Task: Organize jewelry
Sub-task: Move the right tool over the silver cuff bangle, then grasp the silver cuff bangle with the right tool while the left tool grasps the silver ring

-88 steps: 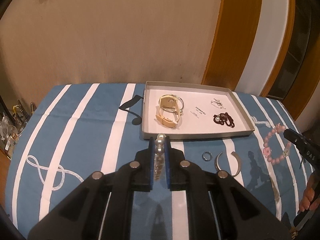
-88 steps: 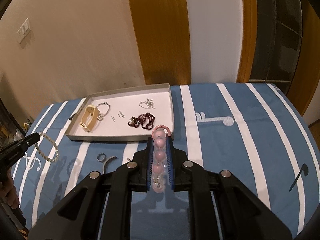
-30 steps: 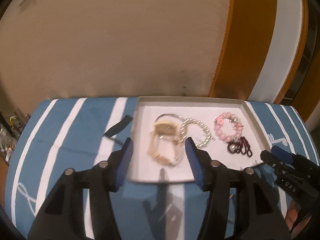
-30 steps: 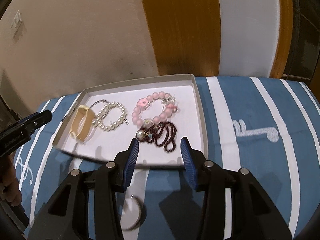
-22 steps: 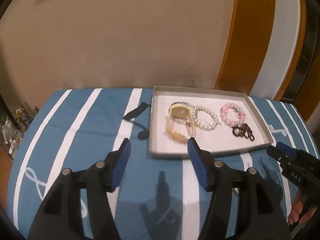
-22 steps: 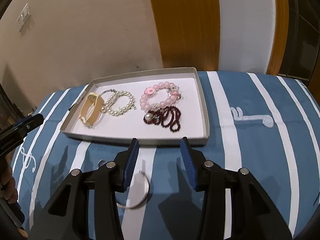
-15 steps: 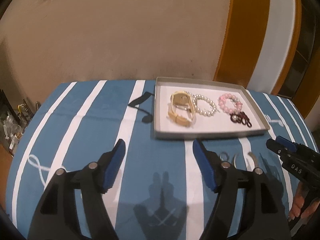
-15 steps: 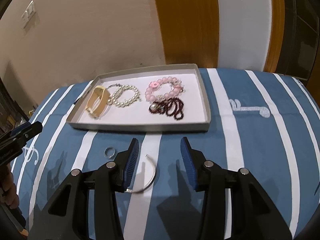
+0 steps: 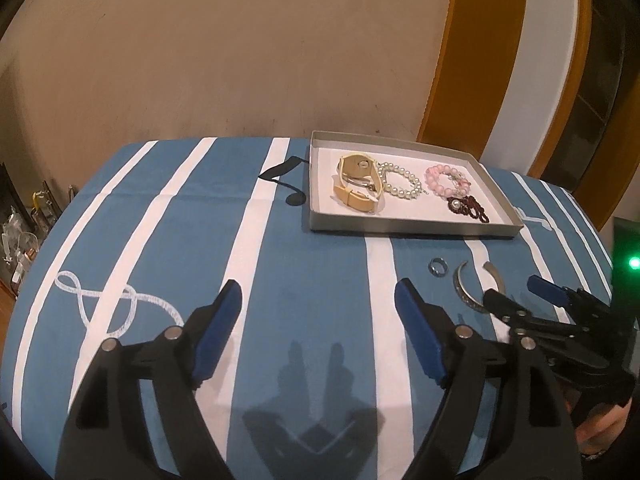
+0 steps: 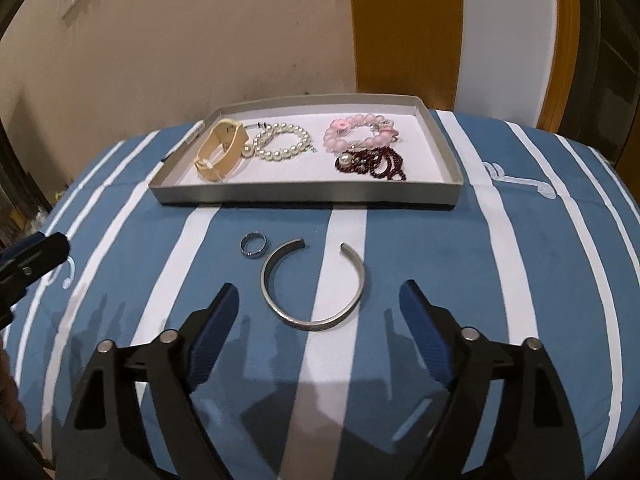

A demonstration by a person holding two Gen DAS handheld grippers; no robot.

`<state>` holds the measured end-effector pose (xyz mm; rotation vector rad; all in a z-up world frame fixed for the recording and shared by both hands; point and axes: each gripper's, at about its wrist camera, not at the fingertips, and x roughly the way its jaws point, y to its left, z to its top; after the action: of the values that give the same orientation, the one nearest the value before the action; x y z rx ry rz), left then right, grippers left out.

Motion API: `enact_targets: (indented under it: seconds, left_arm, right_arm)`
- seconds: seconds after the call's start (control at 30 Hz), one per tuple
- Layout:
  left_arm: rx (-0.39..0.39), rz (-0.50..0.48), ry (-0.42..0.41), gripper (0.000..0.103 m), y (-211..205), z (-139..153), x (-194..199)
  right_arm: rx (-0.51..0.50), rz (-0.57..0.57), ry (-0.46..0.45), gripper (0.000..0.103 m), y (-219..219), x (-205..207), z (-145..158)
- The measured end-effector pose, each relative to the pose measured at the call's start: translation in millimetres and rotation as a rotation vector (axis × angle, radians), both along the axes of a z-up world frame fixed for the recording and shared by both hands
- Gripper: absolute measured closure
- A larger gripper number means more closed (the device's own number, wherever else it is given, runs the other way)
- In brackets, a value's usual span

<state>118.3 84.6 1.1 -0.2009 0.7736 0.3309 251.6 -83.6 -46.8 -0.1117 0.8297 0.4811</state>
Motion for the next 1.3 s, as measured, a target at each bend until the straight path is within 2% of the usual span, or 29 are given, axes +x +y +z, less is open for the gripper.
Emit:
enact_targets:
  seconds: [0.2, 0.37, 0.53, 0.63, 0.8, 0.97, 1.3]
  left_arm:
    - [-0.024, -0.008, 0.001, 0.023, 3.5, -3.9, -9.8]
    - [-0.031, -0.002, -0.009, 0.017, 7.2, -5.1, -15.7]
    - [-0.028, 0.009, -0.007, 0.012, 9.8, -8.5, -16.9]
    - [-0.035, 0.011, -0.003, 0.011, 10.3, -10.7, -17.1]
    - [-0.035, 0.006, 0.009, 0.011, 9.8, -13.9, -15.4]
    - [-0.033, 0.005, 0.016, 0.011, 9.2, -16.0, -14.0]
    - [-0.022, -0.005, 0.026, 0.011, 7.0, -19.0, -13.6]
  right_arm:
    - [-0.055, -0.047, 0.022, 0.012, 9.9, 4.8, -12.3]
    - [-0.094, -0.071, 0.043, 0.011, 14.7, 10.0, -20.5]
    - [-0.089, -0.082, 0.045, 0.011, 16.2, 13.1, -20.9]
    - [-0.088, -0.080, 0.040, 0.014, 18.2, 13.3, -20.4]
    - [-0.086, -0.081, 0.032, 0.025, 22.3, 14.6, -18.9]
    - [-0.083, -0.082, 0.029, 0.030, 24.2, 14.9, -18.6]
    - [-0.082, -0.078, 0.026, 0.034, 24.7, 13.8, -18.4]
